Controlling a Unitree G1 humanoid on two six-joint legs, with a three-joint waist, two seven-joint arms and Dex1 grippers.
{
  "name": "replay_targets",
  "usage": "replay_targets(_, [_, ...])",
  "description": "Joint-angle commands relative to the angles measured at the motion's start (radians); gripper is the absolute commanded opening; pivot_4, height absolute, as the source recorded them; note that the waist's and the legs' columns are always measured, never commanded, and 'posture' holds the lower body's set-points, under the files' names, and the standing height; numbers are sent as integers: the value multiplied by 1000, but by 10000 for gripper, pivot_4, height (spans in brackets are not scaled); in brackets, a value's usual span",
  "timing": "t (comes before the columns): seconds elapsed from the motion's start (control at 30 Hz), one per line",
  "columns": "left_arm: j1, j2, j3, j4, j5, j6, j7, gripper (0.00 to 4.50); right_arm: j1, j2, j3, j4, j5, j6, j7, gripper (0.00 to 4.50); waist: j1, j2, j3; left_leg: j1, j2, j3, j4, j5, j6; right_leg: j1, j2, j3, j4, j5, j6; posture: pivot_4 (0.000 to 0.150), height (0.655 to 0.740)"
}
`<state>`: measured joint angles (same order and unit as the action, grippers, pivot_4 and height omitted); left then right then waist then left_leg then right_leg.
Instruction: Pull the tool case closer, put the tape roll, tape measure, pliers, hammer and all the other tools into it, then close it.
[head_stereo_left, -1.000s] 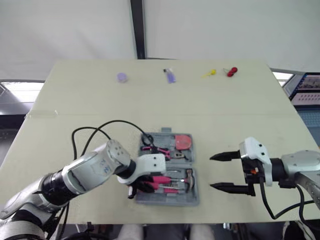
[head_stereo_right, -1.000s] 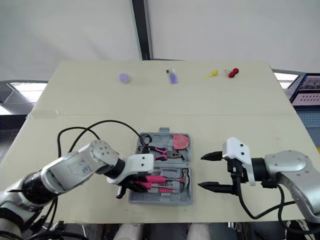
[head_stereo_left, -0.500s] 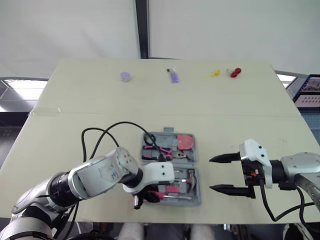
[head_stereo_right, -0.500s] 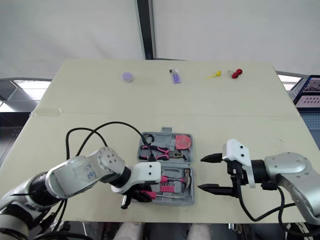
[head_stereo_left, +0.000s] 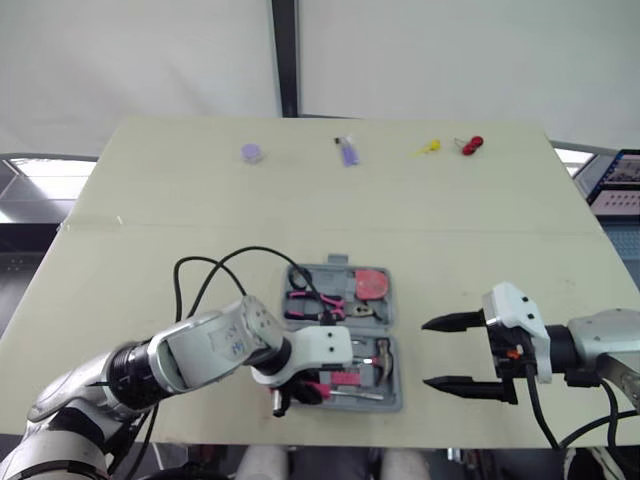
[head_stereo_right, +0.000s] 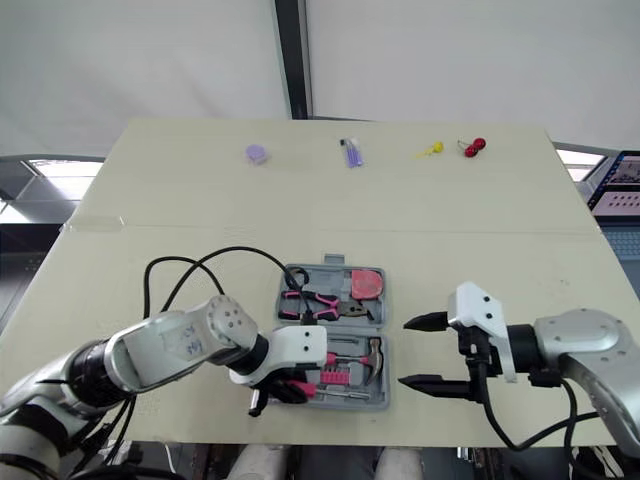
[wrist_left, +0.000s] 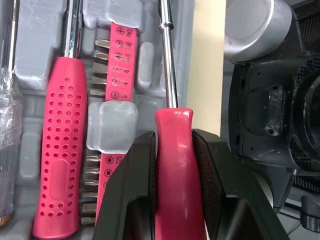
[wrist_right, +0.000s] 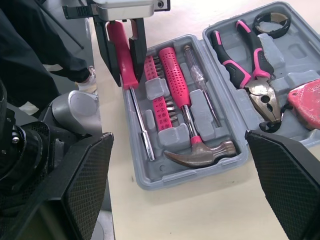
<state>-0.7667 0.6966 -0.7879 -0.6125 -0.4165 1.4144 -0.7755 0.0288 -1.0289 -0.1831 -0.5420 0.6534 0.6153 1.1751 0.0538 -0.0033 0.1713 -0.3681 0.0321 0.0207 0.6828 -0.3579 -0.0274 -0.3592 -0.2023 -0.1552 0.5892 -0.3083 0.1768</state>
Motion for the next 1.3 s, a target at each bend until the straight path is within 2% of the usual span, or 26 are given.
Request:
replay_targets(0.03, [-4,-11,0,-11,-10,-21,4,6242,1,-16,-33,-28,22,0,10,45000,0,0,0,0,0,0,0,0,0,0,0,0,0,0,0,1500,7400])
replay_targets(1.3, [12,-59,-40,67,-2,-84,36,6242,25,-3,-62,-42,28,7,-15,45000,0,0,0,0,0,0,0,0,0,0,0,0,0,0,0,1500,7400])
